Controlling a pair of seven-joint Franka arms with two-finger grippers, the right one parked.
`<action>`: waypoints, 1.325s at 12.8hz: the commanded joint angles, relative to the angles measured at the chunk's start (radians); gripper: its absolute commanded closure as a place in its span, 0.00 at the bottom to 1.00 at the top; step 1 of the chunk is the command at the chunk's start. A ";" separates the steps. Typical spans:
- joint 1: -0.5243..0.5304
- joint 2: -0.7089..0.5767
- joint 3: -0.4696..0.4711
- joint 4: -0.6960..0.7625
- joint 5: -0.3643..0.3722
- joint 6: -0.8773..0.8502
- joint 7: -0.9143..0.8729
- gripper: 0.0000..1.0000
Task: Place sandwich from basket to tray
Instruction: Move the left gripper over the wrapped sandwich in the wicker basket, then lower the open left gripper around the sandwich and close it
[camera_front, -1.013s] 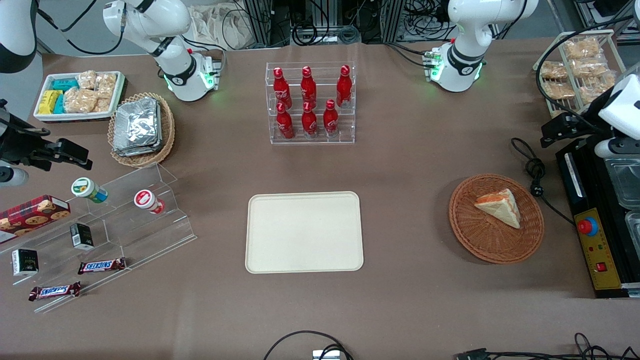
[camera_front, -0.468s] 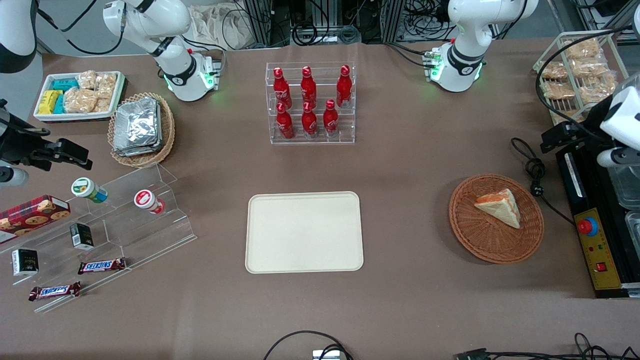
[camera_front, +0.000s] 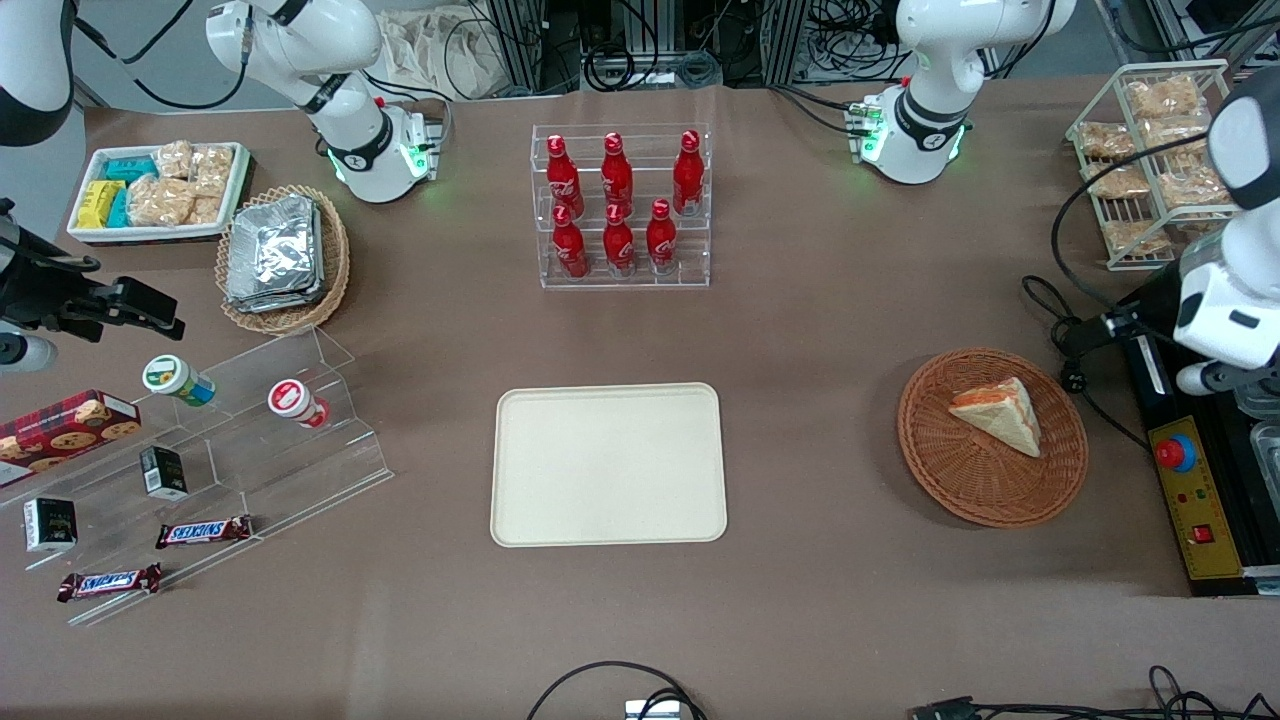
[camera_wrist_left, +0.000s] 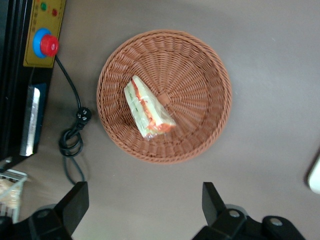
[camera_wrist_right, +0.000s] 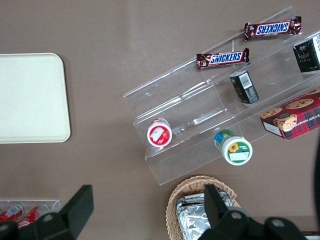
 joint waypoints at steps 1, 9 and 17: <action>0.011 -0.036 -0.006 -0.132 0.011 0.119 -0.119 0.00; 0.023 0.027 -0.006 -0.364 0.011 0.478 -0.400 0.00; 0.022 0.148 -0.006 -0.381 0.010 0.626 -0.541 0.00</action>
